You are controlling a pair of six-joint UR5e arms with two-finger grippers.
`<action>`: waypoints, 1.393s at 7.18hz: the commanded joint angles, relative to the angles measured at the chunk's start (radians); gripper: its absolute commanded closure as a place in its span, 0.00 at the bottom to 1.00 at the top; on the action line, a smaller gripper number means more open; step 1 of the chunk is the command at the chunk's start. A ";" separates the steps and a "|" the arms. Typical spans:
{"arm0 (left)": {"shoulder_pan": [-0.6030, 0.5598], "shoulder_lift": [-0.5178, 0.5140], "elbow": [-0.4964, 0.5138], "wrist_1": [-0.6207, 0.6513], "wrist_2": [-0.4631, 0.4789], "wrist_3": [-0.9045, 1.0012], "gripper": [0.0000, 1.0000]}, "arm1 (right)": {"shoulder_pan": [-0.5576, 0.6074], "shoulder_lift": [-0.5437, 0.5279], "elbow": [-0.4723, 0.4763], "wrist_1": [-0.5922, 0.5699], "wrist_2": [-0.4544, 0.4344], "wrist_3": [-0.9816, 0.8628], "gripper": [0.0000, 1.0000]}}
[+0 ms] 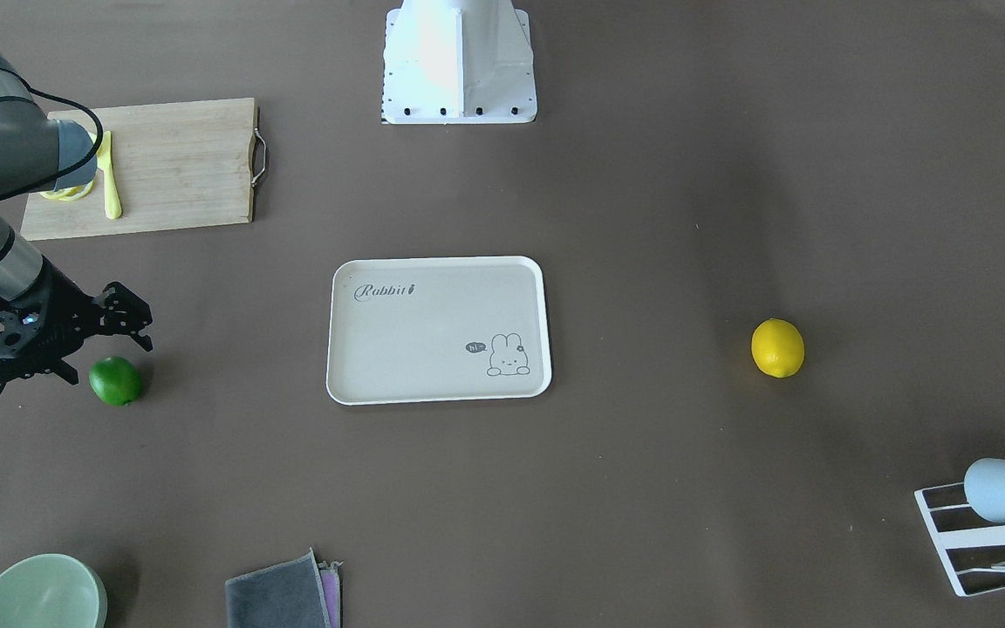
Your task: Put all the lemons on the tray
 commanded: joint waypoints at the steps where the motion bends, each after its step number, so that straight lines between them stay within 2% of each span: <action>1: 0.102 0.000 0.008 -0.098 0.008 -0.152 0.02 | -0.001 0.002 -0.031 0.002 -0.001 -0.007 0.00; 3: 0.138 -0.011 0.010 -0.126 0.011 -0.202 0.02 | -0.001 0.005 -0.067 0.019 -0.019 -0.005 0.00; 6: 0.175 -0.037 0.008 -0.126 0.011 -0.234 0.02 | -0.013 0.034 -0.183 0.120 -0.031 0.007 0.00; 8: 0.175 -0.038 0.010 -0.126 0.010 -0.229 0.02 | -0.021 0.032 -0.177 0.122 -0.025 0.030 0.02; 9: 0.175 -0.038 0.008 -0.126 0.010 -0.229 0.02 | -0.025 0.032 -0.171 0.123 -0.022 0.064 0.43; 10: 0.175 -0.040 0.005 -0.126 0.005 -0.237 0.02 | -0.031 0.032 -0.165 0.123 -0.022 0.069 0.99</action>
